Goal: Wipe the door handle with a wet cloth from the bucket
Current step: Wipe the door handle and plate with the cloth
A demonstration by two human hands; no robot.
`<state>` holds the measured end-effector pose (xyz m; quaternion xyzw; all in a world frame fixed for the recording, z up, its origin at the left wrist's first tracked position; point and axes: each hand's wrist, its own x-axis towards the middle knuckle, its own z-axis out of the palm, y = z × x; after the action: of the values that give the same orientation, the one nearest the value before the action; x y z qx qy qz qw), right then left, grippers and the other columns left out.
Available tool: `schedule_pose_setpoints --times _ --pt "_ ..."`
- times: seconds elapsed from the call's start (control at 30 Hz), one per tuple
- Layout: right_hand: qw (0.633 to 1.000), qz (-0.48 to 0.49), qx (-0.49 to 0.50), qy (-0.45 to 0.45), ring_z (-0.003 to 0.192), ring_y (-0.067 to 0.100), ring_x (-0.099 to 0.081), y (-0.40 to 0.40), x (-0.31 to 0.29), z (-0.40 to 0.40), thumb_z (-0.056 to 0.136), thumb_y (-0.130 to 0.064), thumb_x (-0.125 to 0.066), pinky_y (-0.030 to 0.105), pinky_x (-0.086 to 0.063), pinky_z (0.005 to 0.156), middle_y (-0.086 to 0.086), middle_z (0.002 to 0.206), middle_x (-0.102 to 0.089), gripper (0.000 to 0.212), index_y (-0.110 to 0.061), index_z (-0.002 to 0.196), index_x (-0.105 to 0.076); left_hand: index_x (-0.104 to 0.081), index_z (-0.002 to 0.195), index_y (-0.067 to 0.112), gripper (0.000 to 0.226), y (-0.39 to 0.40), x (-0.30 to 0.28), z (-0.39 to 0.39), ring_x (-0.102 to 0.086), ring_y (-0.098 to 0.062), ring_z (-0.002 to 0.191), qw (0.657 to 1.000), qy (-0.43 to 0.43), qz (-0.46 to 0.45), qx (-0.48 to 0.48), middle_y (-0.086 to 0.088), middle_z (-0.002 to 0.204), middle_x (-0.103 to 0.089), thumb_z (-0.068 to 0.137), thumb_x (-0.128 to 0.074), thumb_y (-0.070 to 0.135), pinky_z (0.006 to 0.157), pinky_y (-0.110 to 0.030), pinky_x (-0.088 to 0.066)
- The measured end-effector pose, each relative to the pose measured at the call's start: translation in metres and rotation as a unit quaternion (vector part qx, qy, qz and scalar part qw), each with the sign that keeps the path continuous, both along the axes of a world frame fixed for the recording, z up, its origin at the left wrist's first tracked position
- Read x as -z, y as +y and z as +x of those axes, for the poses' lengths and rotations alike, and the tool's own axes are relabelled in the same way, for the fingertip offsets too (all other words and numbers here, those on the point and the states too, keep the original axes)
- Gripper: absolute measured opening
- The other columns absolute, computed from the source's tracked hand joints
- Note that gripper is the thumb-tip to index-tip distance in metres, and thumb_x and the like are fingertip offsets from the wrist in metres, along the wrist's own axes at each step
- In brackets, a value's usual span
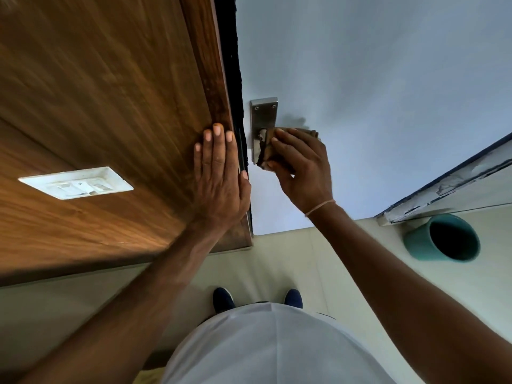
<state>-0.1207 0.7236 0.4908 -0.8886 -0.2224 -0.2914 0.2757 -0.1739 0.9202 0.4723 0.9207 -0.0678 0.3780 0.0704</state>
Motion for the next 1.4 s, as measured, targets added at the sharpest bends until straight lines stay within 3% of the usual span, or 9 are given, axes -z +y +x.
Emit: schedule_pose_setpoints --times 0.1,0.2,0.37,0.5,0.7,0.87,1.03,1.3,1.4 --pt "0.998 -0.003 -0.026 -0.062 0.121 0.035 -0.070 0.024 -0.001 0.013 0.099 -0.015 -0.077 0.050 -0.054 0.102 0.011 0.128 -0.077 0.021 -0.007 0.118 -0.080 -0.010 0.170 0.003 0.086 0.001 0.001 0.000 -0.017 -0.038 0.166 1.000 0.000 0.003 0.000 -0.019 0.175 -0.013 0.103 -0.061 0.020 0.136 -0.057 -0.022" --pt "0.995 -0.011 -0.061 -0.079 0.120 0.036 -0.070 0.019 0.004 0.019 0.098 -0.007 -0.077 0.048 -0.055 0.104 0.013 0.128 -0.076 0.026 -0.004 0.124 -0.079 -0.010 0.170 0.003 0.088 0.002 0.002 0.000 -0.020 -0.039 0.164 1.000 -0.007 0.010 0.002 -0.020 0.174 -0.016 0.101 -0.062 0.019 0.136 -0.055 -0.022" --pt "0.996 0.007 -0.017 -0.089 0.111 0.036 -0.073 -0.043 0.012 0.029 0.092 -0.012 -0.087 0.041 -0.056 0.095 0.009 0.123 -0.079 0.025 -0.009 0.117 -0.083 -0.009 0.170 0.004 0.087 0.006 0.006 0.004 -0.022 -0.039 0.163 0.999 -0.023 0.030 -0.001 -0.018 0.174 -0.018 0.102 -0.062 0.021 0.138 -0.050 -0.015" --pt "0.994 -0.010 -0.043 -0.096 0.101 0.039 -0.073 -0.033 0.007 0.034 0.094 -0.014 -0.085 0.042 -0.057 0.085 0.010 0.114 -0.080 0.019 -0.007 0.111 -0.084 -0.008 0.170 0.005 0.090 0.004 0.010 0.006 -0.024 -0.039 0.162 0.999 -0.033 0.034 -0.007 -0.017 0.173 -0.020 0.102 -0.063 0.022 0.138 -0.050 -0.014" --pt "0.992 -0.035 -0.069 -0.104 0.105 0.037 -0.073 -0.013 0.005 0.030 0.098 -0.017 -0.081 0.042 -0.058 0.087 0.011 0.117 -0.080 0.019 -0.008 0.115 -0.083 -0.013 0.169 -0.001 0.092 -0.001 0.013 0.011 -0.023 -0.041 0.161 0.999 -0.034 0.018 -0.031 -0.031 0.167 -0.039 0.101 -0.067 0.026 0.136 -0.052 -0.016" --pt "0.992 -0.012 -0.023 -0.126 0.104 0.037 -0.075 -0.043 0.009 0.033 0.095 -0.013 -0.084 0.043 -0.057 0.086 0.009 0.116 -0.081 0.016 -0.007 0.110 -0.084 -0.006 0.170 0.004 0.092 0.000 0.012 0.014 0.004 -0.029 0.170 0.999 -0.035 0.022 -0.028 -0.026 0.172 -0.027 0.103 -0.063 0.030 0.138 -0.051 -0.013" --pt "0.989 -0.014 -0.053 -0.139 0.104 0.036 -0.074 0.002 0.004 0.025 0.097 -0.008 -0.079 0.042 -0.058 0.088 0.010 0.113 -0.081 0.012 -0.007 0.108 -0.084 -0.007 0.169 0.003 0.097 -0.003 0.015 0.014 -0.015 -0.039 0.164 0.999 -0.028 0.018 -0.025 -0.025 0.171 -0.026 0.101 -0.069 0.032 0.136 -0.053 -0.015" --pt "0.993 0.010 -0.010 -0.117 0.108 0.037 -0.075 -0.048 0.012 0.031 0.097 -0.011 -0.081 0.043 -0.060 0.088 0.010 0.117 -0.081 0.016 -0.007 0.113 -0.084 -0.007 0.170 0.004 0.094 0.000 0.012 0.010 -0.015 -0.038 0.164 0.999 -0.027 0.015 -0.013 -0.023 0.172 -0.025 0.102 -0.067 0.031 0.138 -0.050 -0.011" --pt "0.992 0.009 -0.031 -0.119 0.105 0.037 -0.075 -0.026 0.012 0.031 0.096 -0.010 -0.082 0.041 -0.059 0.089 0.010 0.114 -0.081 0.015 -0.007 0.110 -0.084 -0.007 0.170 0.004 0.095 0.001 0.011 0.009 -0.017 -0.039 0.163 1.000 -0.025 0.007 -0.005 -0.027 0.171 -0.031 0.101 -0.068 0.030 0.137 -0.051 -0.014"
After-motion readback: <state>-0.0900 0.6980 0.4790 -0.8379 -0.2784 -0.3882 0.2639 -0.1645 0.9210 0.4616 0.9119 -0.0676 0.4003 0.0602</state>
